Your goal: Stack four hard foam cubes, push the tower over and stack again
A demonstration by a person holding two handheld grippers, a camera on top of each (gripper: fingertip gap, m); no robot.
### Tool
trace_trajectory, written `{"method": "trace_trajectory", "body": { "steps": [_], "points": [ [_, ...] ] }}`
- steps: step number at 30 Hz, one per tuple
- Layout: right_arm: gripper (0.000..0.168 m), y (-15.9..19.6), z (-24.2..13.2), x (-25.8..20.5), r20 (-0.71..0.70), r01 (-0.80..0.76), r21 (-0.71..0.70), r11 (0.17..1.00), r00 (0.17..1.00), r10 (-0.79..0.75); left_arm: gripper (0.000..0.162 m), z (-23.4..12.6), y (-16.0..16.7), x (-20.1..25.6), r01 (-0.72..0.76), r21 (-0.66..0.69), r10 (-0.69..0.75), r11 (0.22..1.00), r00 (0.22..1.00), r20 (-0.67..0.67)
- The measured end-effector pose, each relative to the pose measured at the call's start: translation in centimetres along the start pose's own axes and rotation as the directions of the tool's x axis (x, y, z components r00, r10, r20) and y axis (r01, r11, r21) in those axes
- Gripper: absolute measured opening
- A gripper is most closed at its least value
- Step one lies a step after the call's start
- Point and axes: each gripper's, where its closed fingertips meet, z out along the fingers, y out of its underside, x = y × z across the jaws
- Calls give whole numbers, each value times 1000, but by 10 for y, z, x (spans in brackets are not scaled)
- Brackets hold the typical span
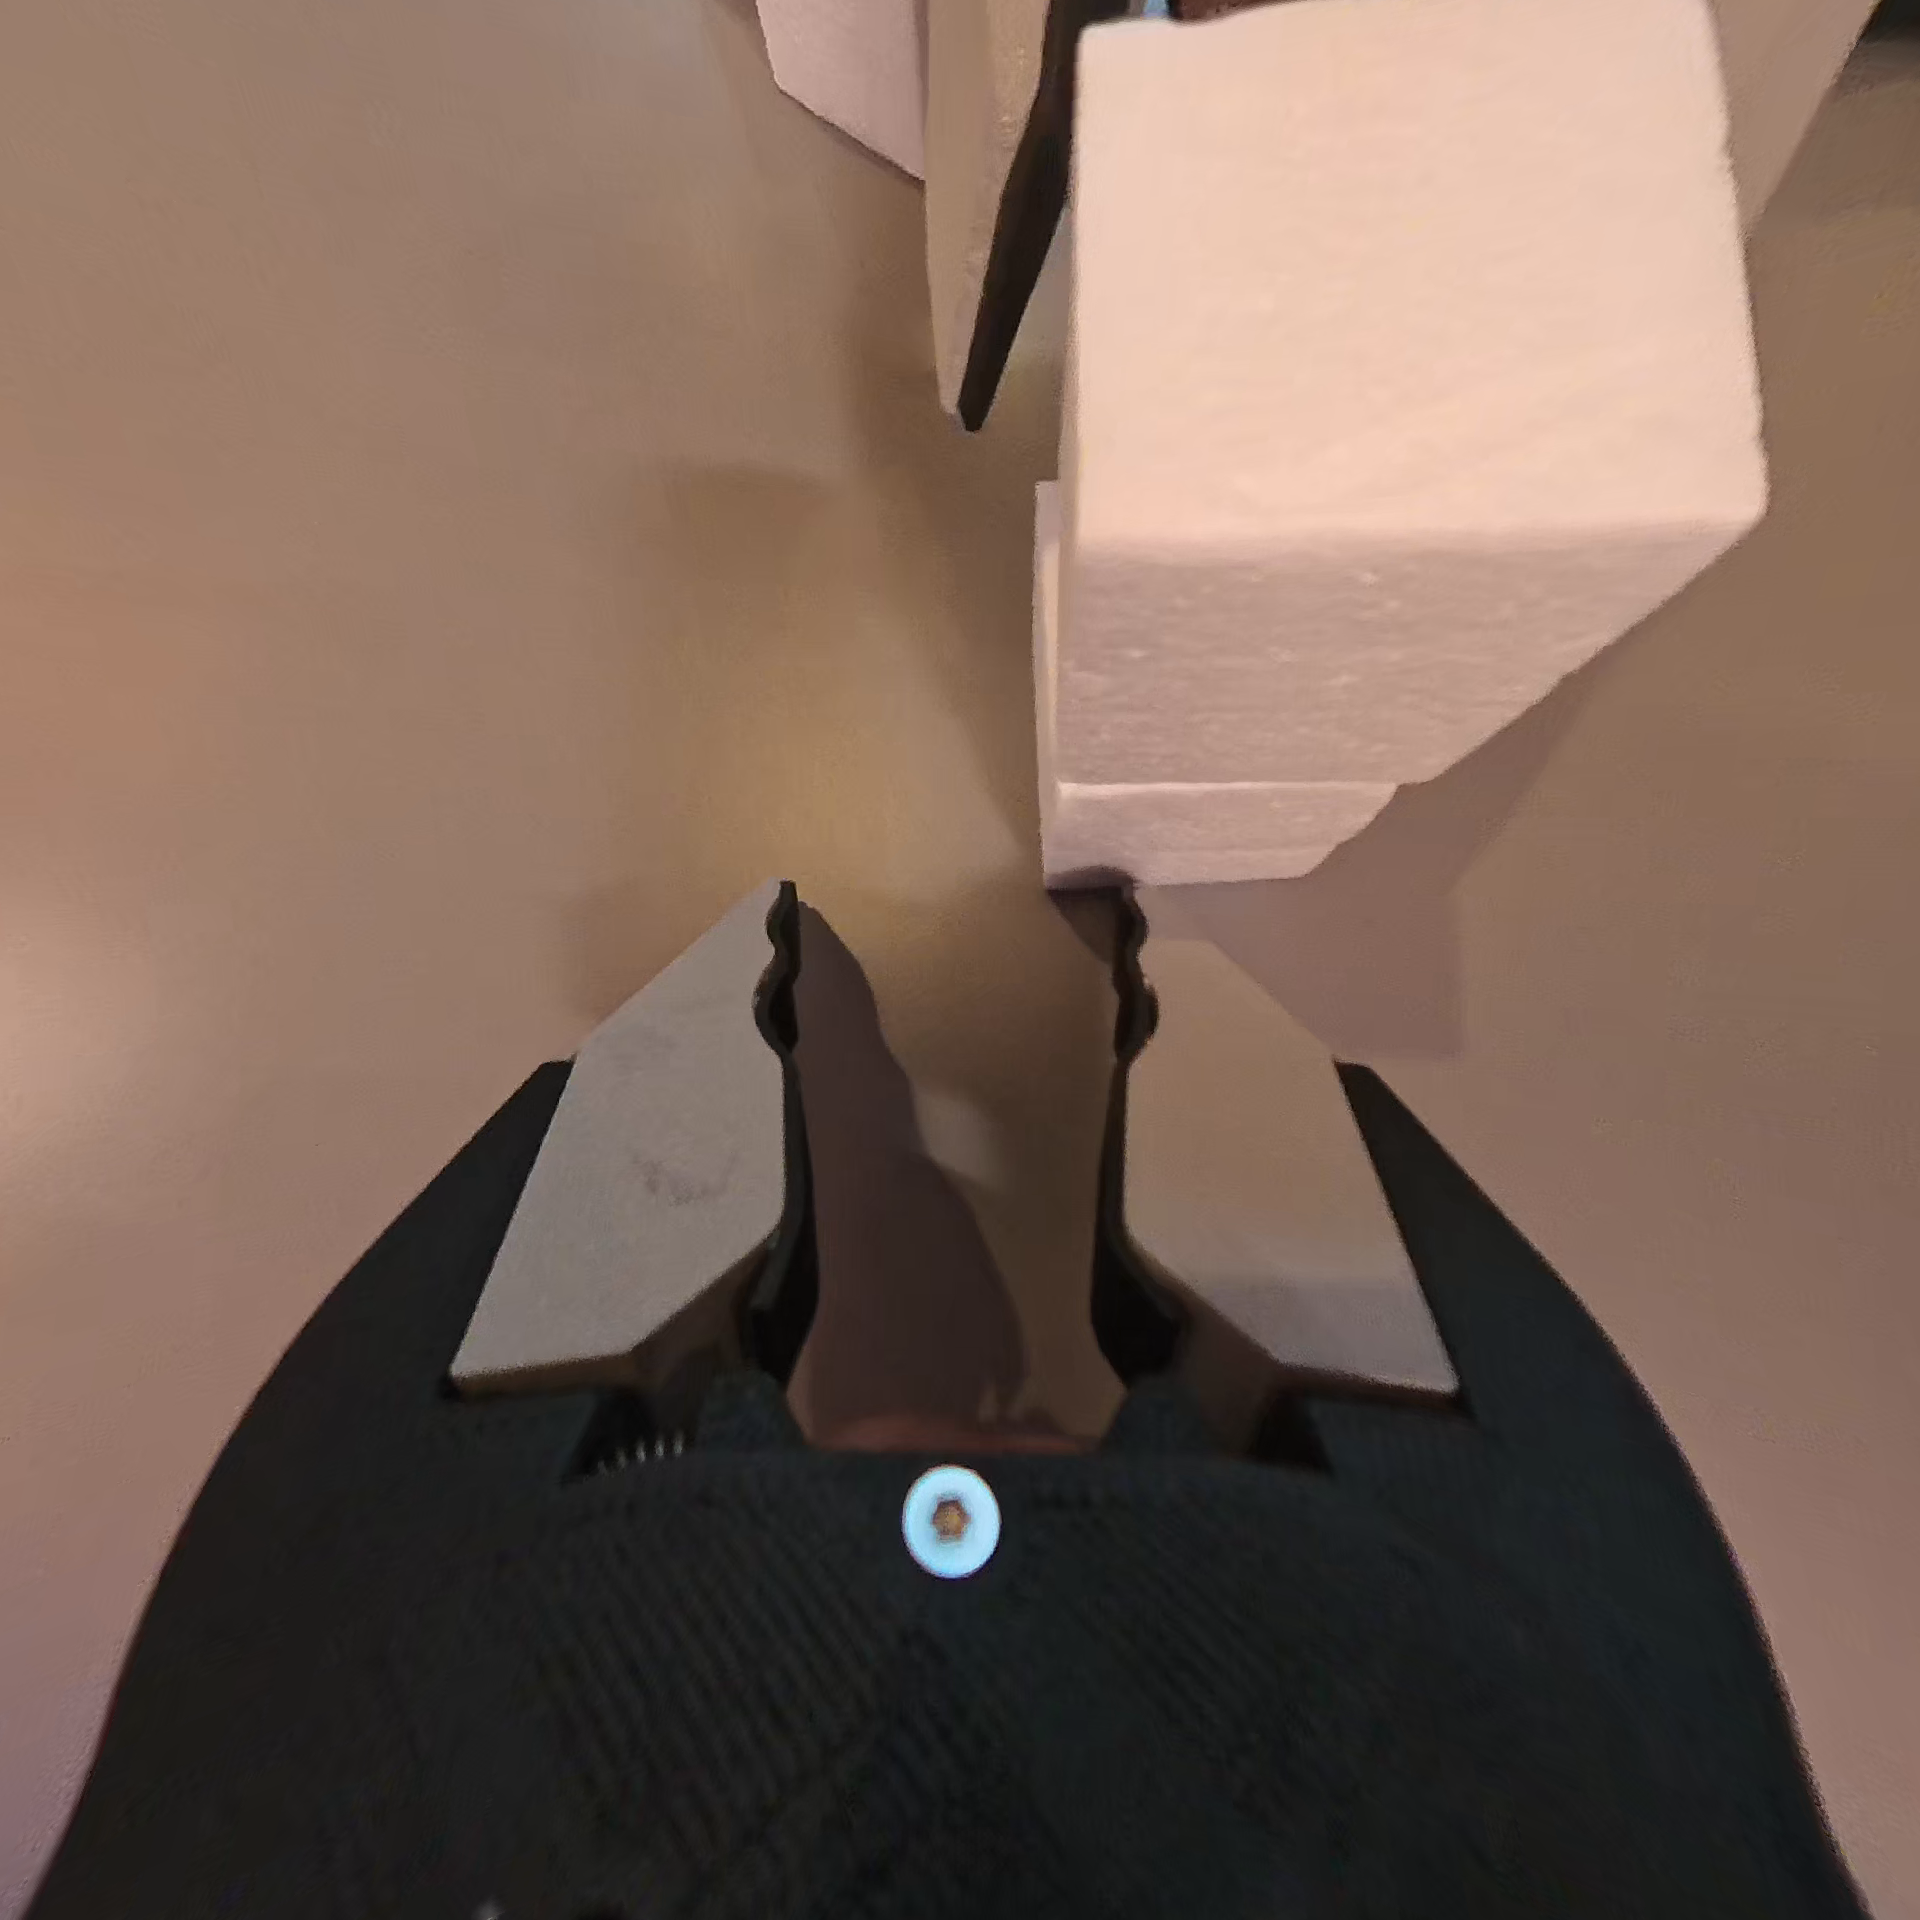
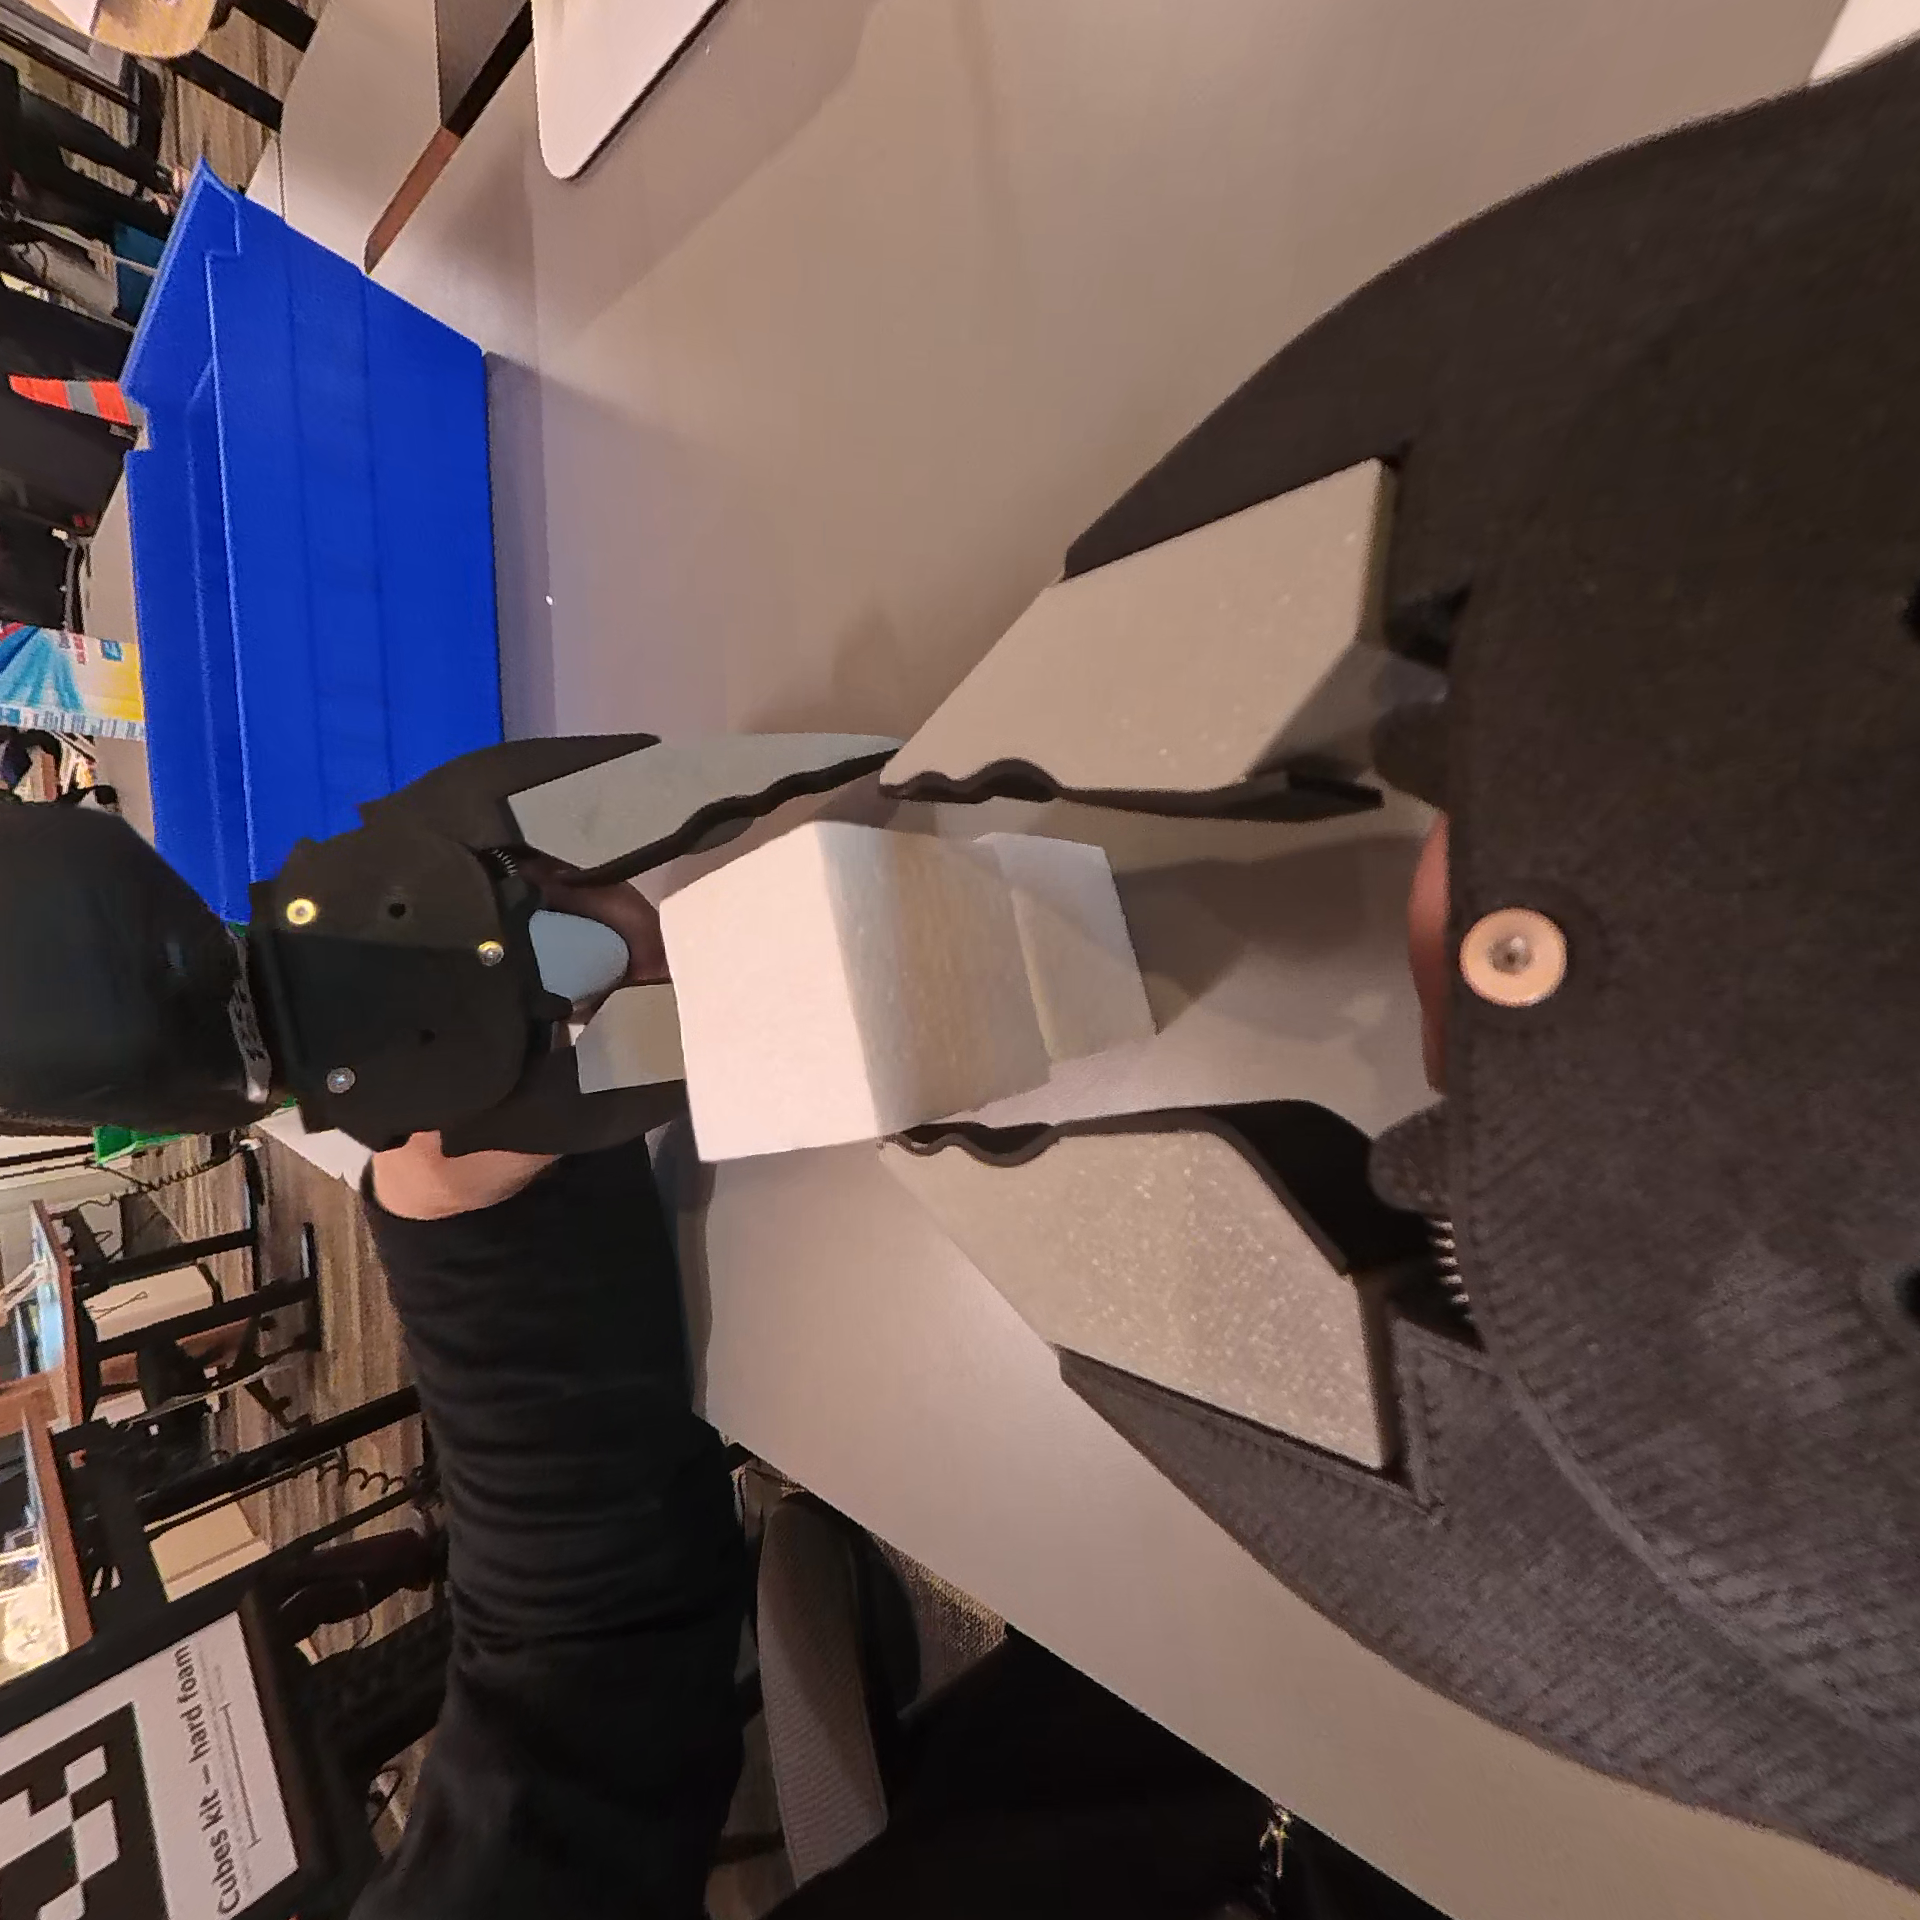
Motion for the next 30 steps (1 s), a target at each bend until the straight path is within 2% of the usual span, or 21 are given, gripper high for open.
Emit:
{"method": "trace_trajectory", "body": {
  "steps": [13, 21, 25, 28, 30],
  "points": [
    [62, 11, 3, -1, -11, 20, -63, 998, 1000, -21, 60, 3, -3, -11, 36, 10, -37, 999, 998, 57],
    [67, 6, -36, -4, -25, 38, -75, 996, 999, -40, 61, -8, -4, -18, 54, 38, -57, 998, 996, 74],
    [63, 7, -76, 19, -172, 27, -82, 996, 984, -40, 59, -16, -3, -32, 113, 62, -120, 992, 985, 121],
    [57, 11, -116, 61, -436, -15, -104, 994, 899, -32, 57, -20, -2, -44, 179, 91, -191, 980, 970, 151],
    [59, 13, -138, 76, -529, -50, -86, 995, 849, -3, 57, -23, -1, -53, 219, 109, -236, 970, 956, 174]
  ]
}}
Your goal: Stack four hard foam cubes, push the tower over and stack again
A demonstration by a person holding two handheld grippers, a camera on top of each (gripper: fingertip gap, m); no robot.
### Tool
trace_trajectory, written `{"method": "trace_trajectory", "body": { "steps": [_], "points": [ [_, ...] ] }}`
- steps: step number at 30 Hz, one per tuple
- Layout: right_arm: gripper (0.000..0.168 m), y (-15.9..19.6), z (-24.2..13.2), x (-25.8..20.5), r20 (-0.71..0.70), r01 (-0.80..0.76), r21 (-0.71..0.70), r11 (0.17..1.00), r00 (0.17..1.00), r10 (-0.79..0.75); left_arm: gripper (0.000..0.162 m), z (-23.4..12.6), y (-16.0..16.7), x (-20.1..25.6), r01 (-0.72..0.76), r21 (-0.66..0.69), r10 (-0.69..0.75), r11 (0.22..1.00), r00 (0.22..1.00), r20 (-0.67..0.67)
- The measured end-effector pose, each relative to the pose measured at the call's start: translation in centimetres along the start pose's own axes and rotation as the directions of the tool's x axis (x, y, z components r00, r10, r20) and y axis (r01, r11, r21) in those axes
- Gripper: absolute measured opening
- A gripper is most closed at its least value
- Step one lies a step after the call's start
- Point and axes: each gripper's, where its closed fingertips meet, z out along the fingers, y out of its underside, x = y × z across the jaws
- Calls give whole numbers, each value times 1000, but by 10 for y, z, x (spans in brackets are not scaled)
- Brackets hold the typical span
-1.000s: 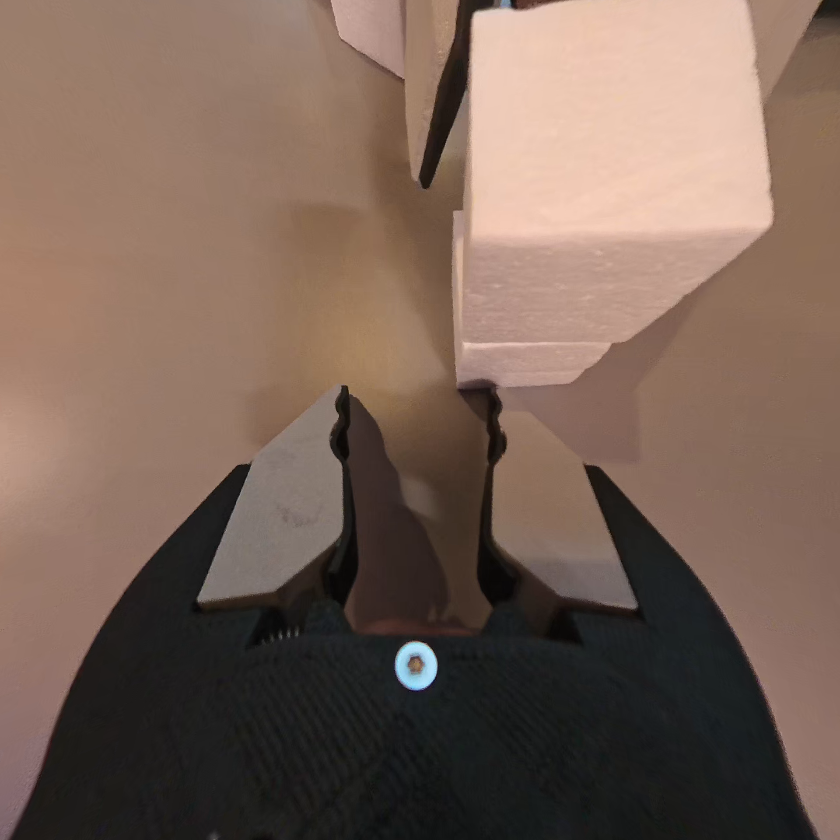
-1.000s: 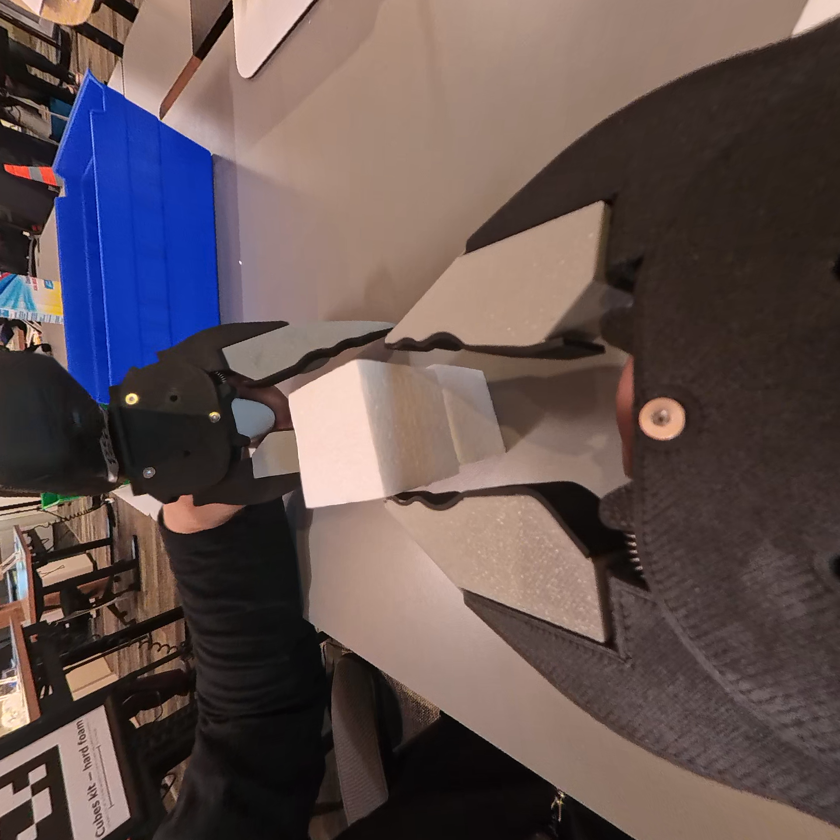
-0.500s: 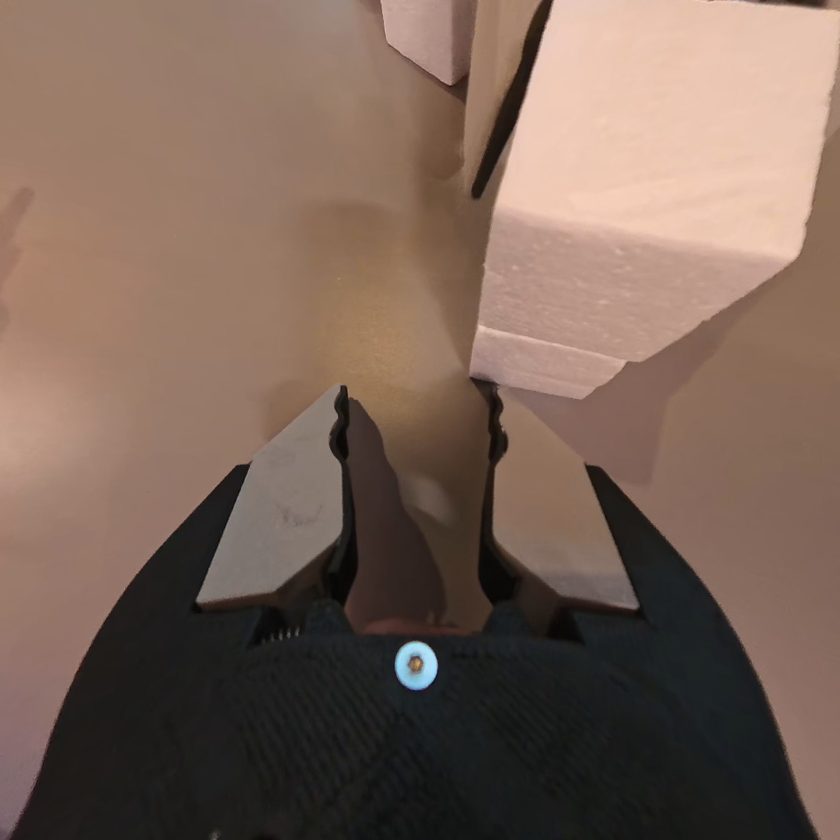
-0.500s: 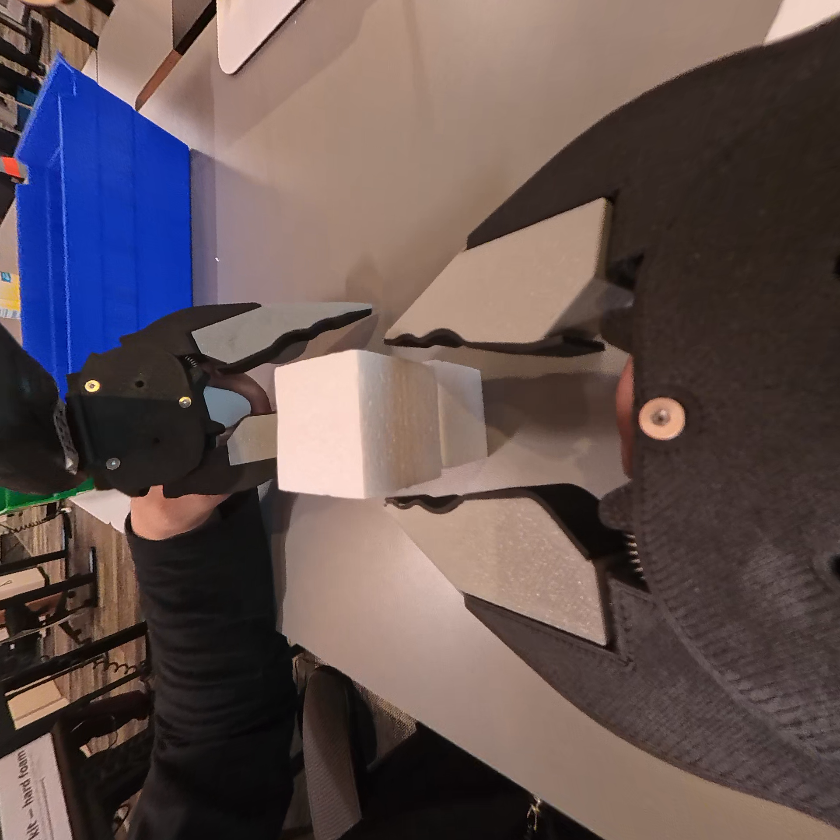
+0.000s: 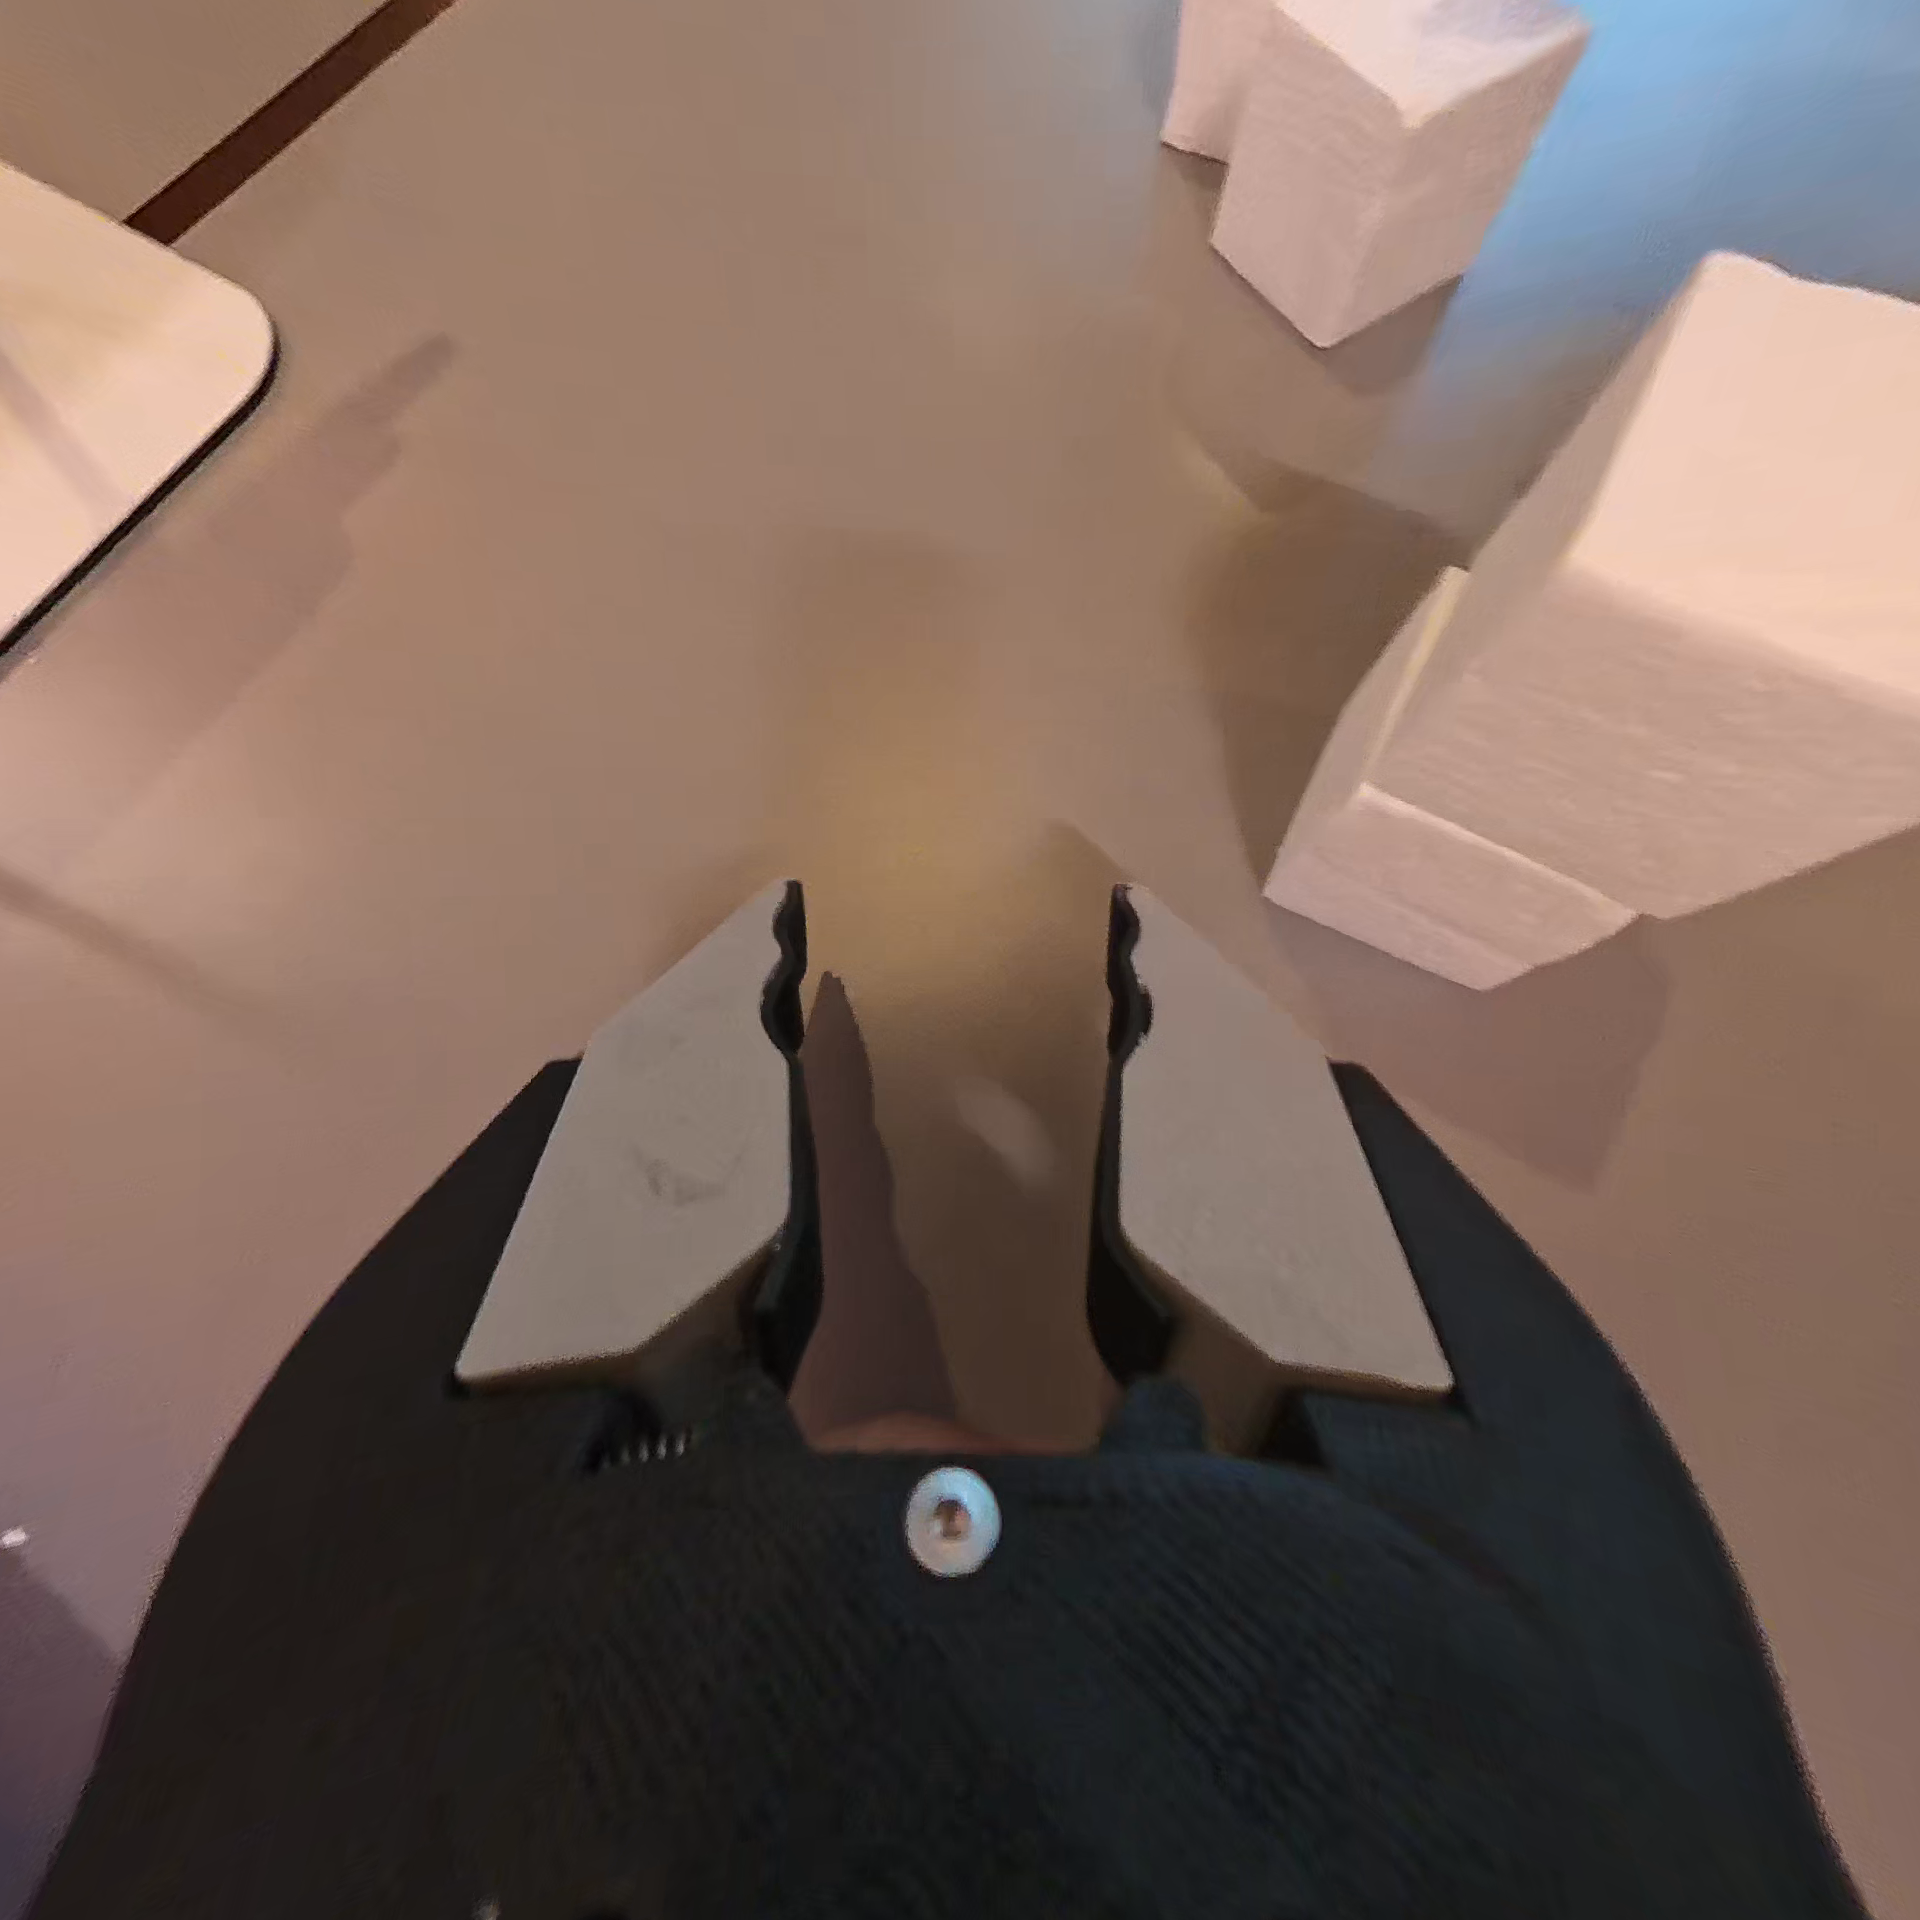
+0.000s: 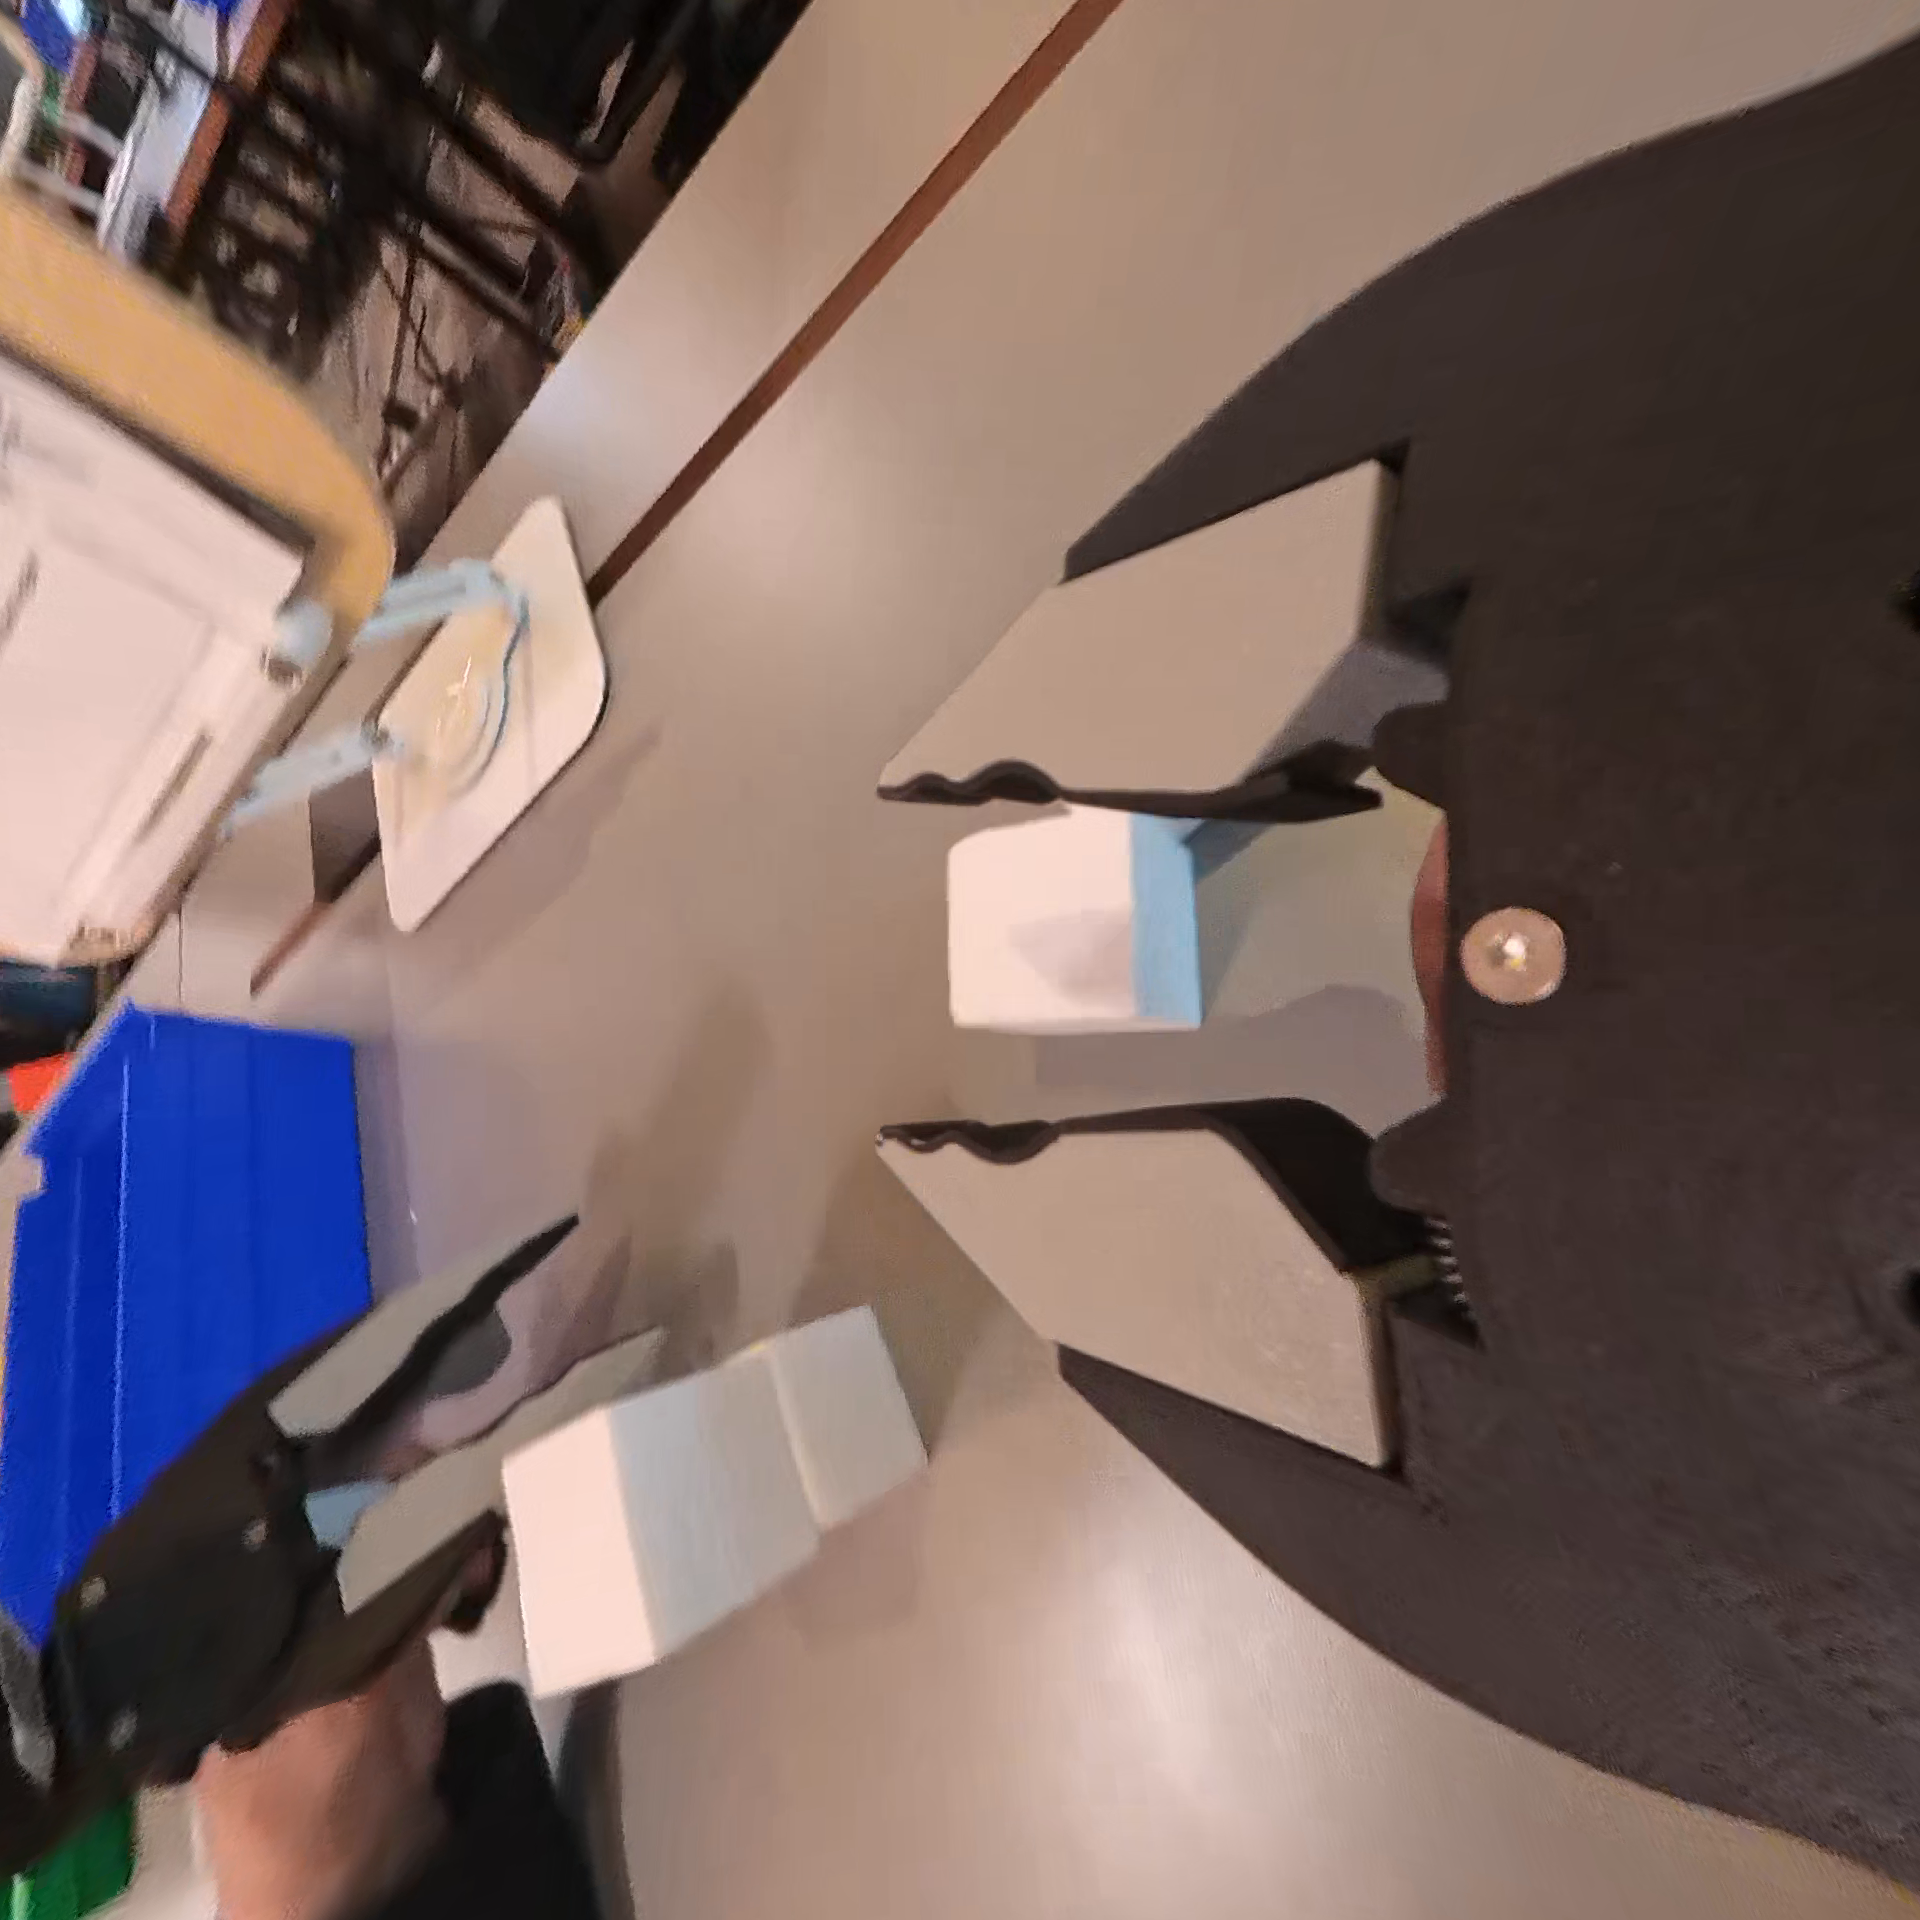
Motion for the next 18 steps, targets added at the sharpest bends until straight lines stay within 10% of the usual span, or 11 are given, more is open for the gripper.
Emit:
{"method": "trace_trajectory", "body": {
  "steps": [18],
  "points": [
    [64, 52, 16, 9, -52, 15, -223, 975, 998, -27, 56, 3, 7, -8, 61, -23, -61, 998, 998, 15]
  ]
}}
